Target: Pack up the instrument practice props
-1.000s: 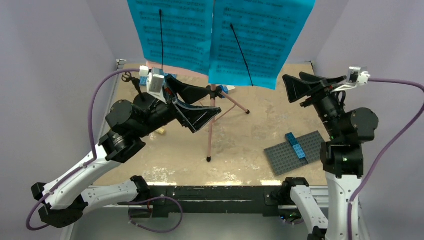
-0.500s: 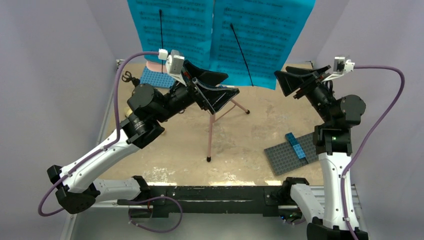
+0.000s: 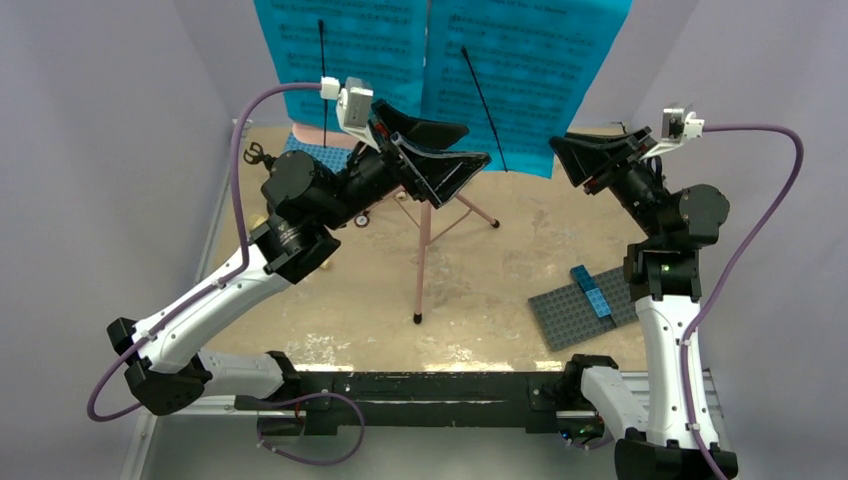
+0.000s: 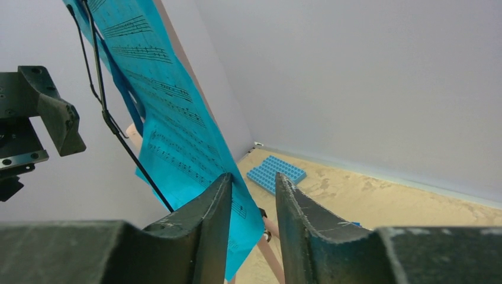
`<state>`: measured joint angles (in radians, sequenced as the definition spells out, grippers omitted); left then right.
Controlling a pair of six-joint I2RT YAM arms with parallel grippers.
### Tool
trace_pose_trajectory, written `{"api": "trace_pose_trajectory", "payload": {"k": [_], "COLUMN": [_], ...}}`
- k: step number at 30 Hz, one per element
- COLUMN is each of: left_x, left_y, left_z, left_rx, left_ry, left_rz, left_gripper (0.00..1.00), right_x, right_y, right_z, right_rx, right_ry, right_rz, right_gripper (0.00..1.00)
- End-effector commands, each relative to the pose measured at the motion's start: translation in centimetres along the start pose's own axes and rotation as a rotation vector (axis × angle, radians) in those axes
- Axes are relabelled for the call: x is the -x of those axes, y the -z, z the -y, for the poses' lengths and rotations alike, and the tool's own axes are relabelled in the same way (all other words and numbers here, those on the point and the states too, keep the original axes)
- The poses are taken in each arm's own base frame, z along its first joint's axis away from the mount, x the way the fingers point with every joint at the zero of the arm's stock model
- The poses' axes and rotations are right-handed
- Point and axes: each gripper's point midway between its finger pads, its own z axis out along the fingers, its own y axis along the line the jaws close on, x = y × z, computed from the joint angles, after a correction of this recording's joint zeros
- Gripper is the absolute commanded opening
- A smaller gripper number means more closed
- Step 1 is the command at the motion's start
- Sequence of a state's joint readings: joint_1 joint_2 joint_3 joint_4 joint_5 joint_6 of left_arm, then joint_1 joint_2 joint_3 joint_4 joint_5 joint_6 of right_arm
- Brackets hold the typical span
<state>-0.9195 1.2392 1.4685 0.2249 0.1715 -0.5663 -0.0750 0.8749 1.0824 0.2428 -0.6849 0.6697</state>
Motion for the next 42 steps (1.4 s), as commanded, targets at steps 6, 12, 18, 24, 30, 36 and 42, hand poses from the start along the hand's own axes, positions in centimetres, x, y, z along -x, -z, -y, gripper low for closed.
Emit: {"api": "trace_pose_trajectory", "payload": {"k": [6, 12, 18, 24, 30, 36, 42], "left_x": [2.2, 2.2, 2.2, 1.8, 1.3, 1.3, 1.4], "left_y": [-1.5, -2.0, -2.6, -3.1, -3.5, -3.5, -3.8], "left_z": [1.2, 0.7, 0.4, 0.0, -0.4, -0.4, -0.4], "left_rx": [-0.040, -0.022, -0.015, -0.007, 0.003, 0.003, 0.001], "left_ry": [0.000, -0.008, -0.014, -0.015, -0.014, -0.014, -0.013], "left_rz": [0.057, 0.063, 0.066, 0.054, 0.046, 0.045, 0.048], "left_gripper": [0.82, 0.76, 0.74, 0.74, 0.74, 0.73, 0.73], "right_x": [2.3, 2.5, 2.5, 2.3, 2.4, 2.6, 2.5], "right_y": [0.6, 1.5, 1.5, 1.2, 1.0, 0.5, 0.0], "right_z": [-2.9, -4.1, -4.8, -4.7, -4.2, -4.2, -4.2], "right_rx": [0.070, 0.079, 0.096, 0.097, 0.072, 0.079, 0.086], "right_ry": [0.046, 0.049, 0.051, 0.043, 0.041, 0.034, 0.028], "right_rz": [0.049, 0.059, 0.039, 0.029, 0.032, 0.023, 0.015], "right_gripper": [0.24, 0.19, 0.08, 0.02, 0.38, 0.38, 0.18]}}
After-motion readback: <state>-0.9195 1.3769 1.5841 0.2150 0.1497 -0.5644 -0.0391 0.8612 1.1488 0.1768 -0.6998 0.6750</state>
